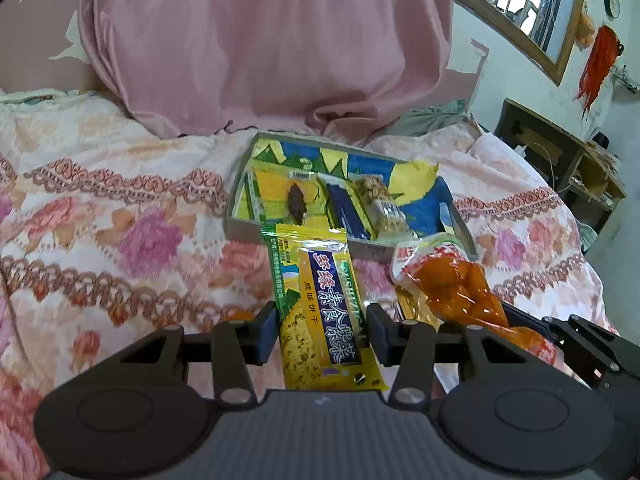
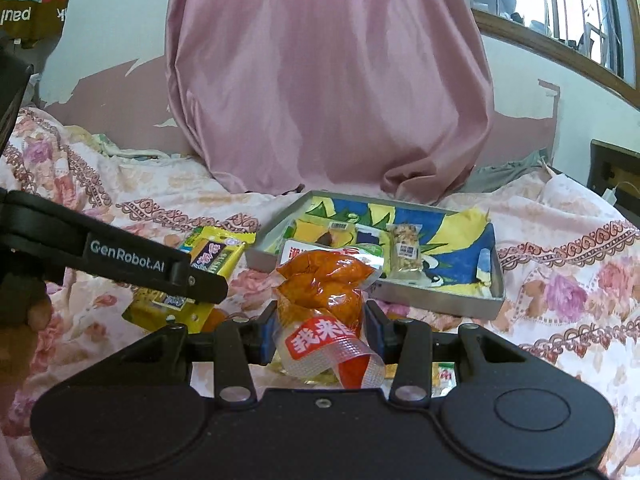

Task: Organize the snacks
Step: 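Lift the biscuit packet and meat packet with both grippers over the tray, then lower both packets into the tray and open both grippers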

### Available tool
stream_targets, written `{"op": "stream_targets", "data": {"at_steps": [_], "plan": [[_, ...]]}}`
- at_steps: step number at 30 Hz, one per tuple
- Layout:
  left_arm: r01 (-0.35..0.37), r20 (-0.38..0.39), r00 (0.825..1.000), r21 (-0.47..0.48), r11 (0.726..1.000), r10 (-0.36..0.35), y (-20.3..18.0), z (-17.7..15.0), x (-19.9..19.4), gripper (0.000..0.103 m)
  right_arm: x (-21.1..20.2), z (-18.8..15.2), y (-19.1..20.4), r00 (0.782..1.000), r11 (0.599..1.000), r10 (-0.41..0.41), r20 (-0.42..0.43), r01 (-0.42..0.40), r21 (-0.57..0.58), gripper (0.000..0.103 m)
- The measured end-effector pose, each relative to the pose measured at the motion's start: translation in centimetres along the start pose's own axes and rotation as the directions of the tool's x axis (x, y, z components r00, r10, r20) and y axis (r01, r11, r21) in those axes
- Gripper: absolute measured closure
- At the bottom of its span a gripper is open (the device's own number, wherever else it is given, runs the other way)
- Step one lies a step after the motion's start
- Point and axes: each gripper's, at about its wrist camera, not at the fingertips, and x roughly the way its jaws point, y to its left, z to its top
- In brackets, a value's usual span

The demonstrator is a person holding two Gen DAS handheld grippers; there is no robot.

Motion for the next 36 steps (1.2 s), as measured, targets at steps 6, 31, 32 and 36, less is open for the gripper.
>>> {"op": "stream_targets", "data": {"at_steps": [6,31,32,36], "plan": [[-0.010,-0.007,1.000,0.013,1.000,0.010,-0.1,3.2,2.7,0.052,2.7,0.9,-1.6,1.000,0.999,-0.021,0.005,0.021,0.025,0.058],[-0.070,0.110,0.991,-0.054,0.996,0.076,4.5,10.1,16.9,0.052,18.8,4.8,-6.3,0.994,0.985,-0.111,0.004,0.110,0.130,0.058],[-0.066,0.116,0.991,-0.068,0.996,0.074,4.8,10.2,17.2,0.052,19.2,4.7,-6.2,0.994,0.986,-0.110,-0.001,0.109,0.126,0.058],[-0.058,0.112,0.991,-0.099,0.993,0.069,5.9,10.1,18.2,0.052,20.8,4.3,-5.7,0.994,0.989,-0.108,-0.022,0.109,0.102,0.058]]}}
